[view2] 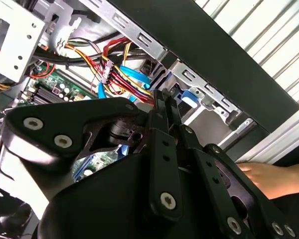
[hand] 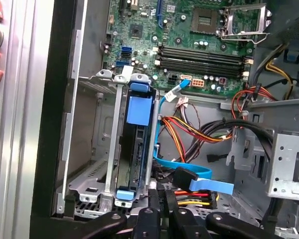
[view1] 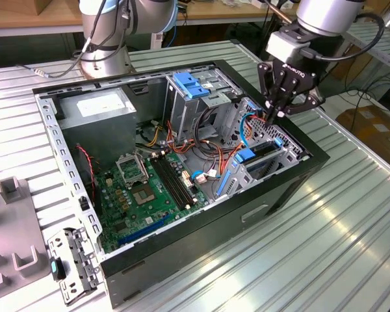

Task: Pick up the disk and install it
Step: 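Insert the first disk wire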

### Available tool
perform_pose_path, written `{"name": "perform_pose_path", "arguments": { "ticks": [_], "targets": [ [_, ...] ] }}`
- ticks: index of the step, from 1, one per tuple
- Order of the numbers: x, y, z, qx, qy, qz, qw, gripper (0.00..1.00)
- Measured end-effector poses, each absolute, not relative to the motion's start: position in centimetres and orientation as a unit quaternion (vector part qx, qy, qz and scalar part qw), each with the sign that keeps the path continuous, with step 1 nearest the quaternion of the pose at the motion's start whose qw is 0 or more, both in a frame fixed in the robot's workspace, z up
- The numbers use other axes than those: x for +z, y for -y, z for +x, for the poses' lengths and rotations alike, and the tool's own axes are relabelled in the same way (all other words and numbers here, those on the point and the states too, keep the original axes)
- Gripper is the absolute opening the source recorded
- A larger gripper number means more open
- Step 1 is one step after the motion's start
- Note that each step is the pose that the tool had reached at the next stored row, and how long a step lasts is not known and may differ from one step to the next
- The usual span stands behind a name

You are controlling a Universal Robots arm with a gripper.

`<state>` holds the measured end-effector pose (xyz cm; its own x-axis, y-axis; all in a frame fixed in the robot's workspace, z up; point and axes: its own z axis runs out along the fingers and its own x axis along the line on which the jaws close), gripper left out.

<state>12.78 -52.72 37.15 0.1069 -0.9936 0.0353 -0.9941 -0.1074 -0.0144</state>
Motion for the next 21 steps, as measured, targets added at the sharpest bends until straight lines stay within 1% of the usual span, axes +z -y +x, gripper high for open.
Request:
{"name": "perform_pose_path", "arguments": {
  "ticks": [15, 18, 21],
  "targets": [
    [36.3, 53.2, 12.2, 0.018, 0.714, 0.700, 0.008, 0.16],
    [36.0, 54.3, 12.2, 0.014, 0.714, 0.700, 0.005, 0.16],
    [35.7, 54.7, 11.8, 0.008, 0.708, 0.706, -0.001, 0.16]
  ]
}}
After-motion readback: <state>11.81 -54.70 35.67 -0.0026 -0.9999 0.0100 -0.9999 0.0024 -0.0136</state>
